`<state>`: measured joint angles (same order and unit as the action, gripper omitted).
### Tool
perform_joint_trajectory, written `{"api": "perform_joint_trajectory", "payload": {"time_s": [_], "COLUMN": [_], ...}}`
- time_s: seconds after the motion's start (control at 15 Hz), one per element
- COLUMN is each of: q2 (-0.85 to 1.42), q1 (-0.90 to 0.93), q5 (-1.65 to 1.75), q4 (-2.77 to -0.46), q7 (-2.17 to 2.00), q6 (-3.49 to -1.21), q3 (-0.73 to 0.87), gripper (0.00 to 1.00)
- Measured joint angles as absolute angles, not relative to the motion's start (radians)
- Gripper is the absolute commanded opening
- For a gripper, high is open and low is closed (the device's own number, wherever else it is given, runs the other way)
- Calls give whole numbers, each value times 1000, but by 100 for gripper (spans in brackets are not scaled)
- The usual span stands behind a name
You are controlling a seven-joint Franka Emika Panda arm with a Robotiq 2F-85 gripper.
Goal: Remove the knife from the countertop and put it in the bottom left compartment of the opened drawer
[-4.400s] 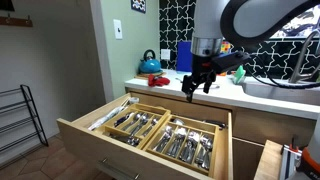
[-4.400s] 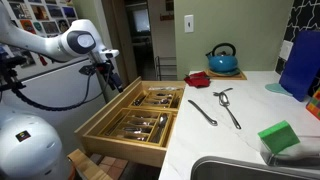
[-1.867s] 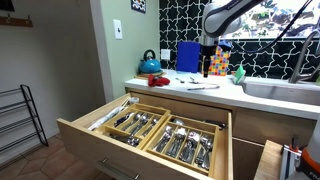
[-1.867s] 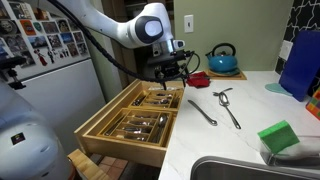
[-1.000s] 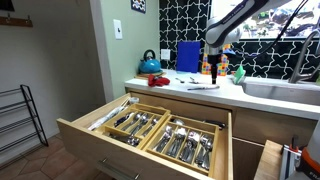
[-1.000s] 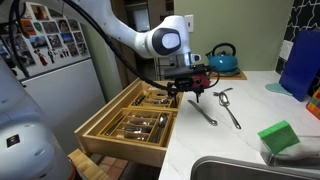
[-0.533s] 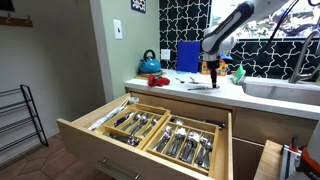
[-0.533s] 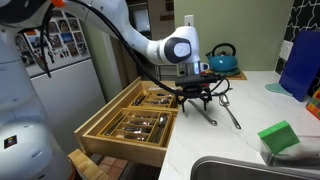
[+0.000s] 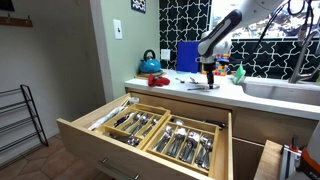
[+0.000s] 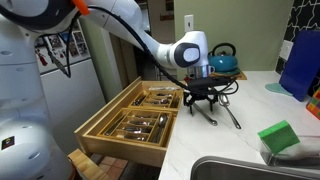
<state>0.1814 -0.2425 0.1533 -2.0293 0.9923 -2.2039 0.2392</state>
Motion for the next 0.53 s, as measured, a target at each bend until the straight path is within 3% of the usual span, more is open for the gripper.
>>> {"api": "perform_joint_trajectory", "payload": {"time_s": [0.13,0.53], "q2": [202,239], "q1": [-254,-276], "q5": [125,94], "q4": [-2008,-1971], "q7": [1042,1142], "q6": [-2204,-2200], "q3": [232,218], "gripper": [54,10]}}
